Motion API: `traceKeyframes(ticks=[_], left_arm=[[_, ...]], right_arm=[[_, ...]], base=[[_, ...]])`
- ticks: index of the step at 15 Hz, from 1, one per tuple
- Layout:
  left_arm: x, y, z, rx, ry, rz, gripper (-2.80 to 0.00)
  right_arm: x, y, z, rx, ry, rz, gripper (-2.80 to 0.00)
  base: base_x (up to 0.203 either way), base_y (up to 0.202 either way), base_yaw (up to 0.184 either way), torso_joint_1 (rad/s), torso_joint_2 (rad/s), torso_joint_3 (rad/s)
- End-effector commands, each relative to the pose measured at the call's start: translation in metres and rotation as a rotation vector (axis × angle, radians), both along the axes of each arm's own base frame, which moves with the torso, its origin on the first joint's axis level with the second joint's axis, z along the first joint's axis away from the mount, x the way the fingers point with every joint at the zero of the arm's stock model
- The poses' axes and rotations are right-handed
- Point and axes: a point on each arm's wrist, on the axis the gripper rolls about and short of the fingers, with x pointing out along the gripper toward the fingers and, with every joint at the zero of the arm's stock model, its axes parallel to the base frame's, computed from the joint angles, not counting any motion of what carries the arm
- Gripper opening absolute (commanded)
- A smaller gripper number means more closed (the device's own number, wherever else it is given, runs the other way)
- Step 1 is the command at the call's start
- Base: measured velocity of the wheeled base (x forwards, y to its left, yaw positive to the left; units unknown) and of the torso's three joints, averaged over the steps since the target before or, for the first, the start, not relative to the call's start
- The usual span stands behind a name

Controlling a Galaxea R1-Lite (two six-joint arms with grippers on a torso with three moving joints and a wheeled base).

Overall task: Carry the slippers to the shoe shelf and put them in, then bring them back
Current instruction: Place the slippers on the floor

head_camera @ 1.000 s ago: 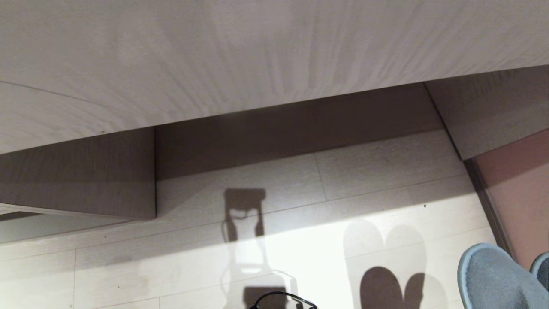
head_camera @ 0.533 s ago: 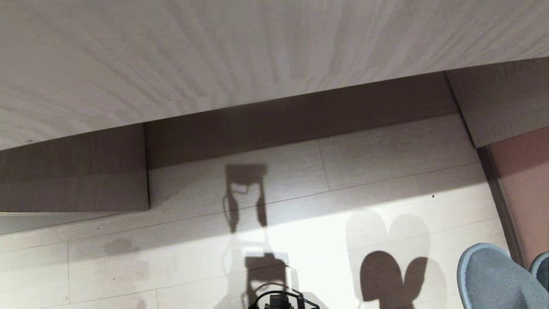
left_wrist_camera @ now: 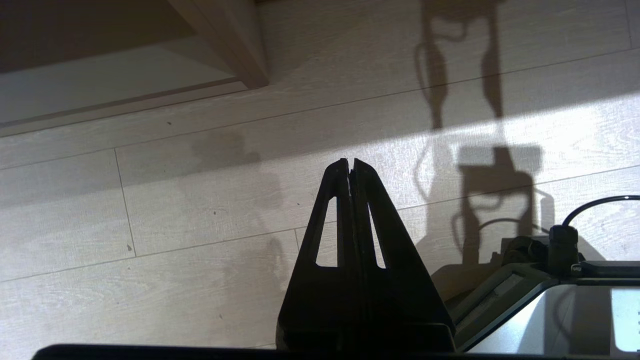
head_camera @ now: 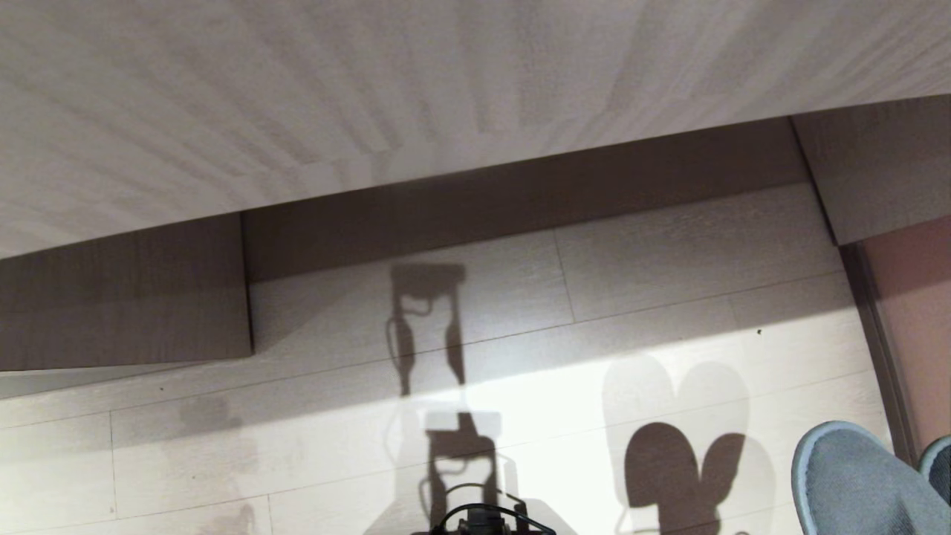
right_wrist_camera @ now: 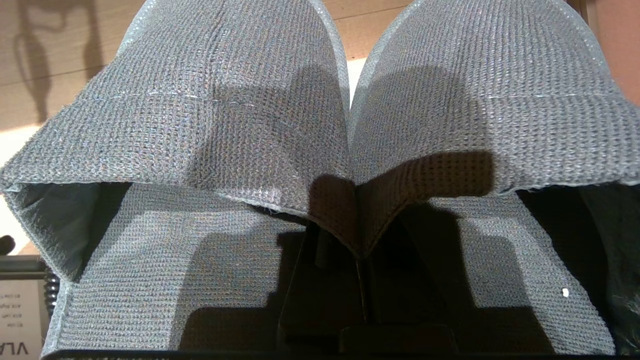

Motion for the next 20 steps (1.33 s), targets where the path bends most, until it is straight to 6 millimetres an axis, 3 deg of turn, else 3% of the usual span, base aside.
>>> traceKeyframes(ticks=[1, 13, 20], left_arm=[[-0.0001, 0.0, 0.0, 0.0, -0.001, 0.0, -2.8], [-0.0001, 0.0, 0.0004, -0.001, -0.002, 0.001, -2.8], [-0.0001, 0.0, 0.0, -0.002, -0.001, -0.001, -2.8]], right_arm=[[0.0002, 0.0, -0.0007, 0.0, 0.003, 0.0, -2.8], [0.0001, 0.0, -0.0006, 0.0, 0.003, 0.0, -2.8], [0.0002, 0.0, -0.0004, 0.0, 0.003, 0.0, -2.8]], base=[[0.0, 0.0, 0.0, 0.0, 0.0, 0.0], [0.0, 0.0, 0.0, 0.0, 0.0, 0.0], [-0.179, 0.0, 0.001, 0.0, 0.0, 0.003]])
